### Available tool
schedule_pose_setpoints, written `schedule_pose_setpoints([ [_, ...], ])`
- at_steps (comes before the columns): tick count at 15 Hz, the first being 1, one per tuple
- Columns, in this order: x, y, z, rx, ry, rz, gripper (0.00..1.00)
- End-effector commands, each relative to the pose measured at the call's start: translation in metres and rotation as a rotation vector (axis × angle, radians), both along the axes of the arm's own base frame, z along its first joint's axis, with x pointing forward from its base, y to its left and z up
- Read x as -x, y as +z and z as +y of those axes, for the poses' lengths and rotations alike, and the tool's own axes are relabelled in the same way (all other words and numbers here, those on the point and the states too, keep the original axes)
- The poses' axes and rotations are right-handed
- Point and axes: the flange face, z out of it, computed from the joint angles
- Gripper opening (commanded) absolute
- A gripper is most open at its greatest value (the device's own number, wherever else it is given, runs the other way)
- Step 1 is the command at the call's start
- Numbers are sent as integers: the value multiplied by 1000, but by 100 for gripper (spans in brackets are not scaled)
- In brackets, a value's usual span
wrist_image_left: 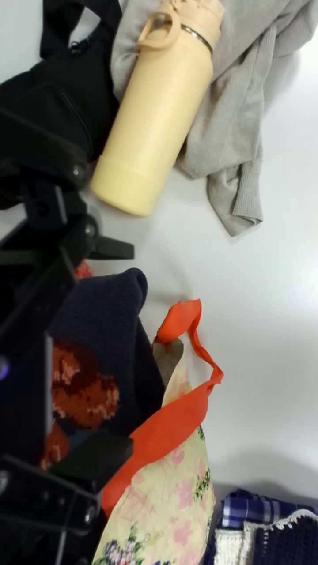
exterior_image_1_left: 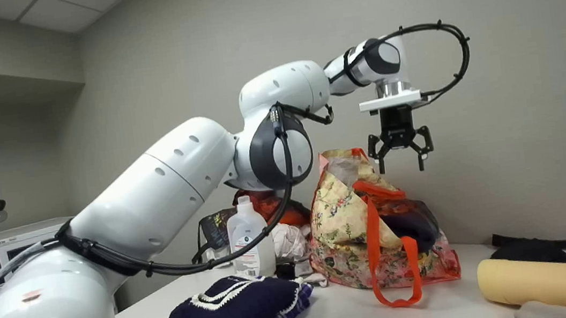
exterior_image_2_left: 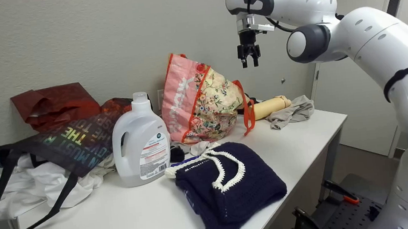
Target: Pick up the object and put it in the carrier bag
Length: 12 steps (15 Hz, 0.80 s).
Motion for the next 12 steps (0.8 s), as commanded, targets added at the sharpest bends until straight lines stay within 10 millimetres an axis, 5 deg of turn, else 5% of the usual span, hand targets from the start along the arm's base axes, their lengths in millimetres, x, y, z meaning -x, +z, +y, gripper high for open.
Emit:
schedule_pose_setpoints([
  [1, -6, -35, -13, -30, -17, 22, 100],
  [12, -21, -139, -6, -151, -7, 140, 100],
])
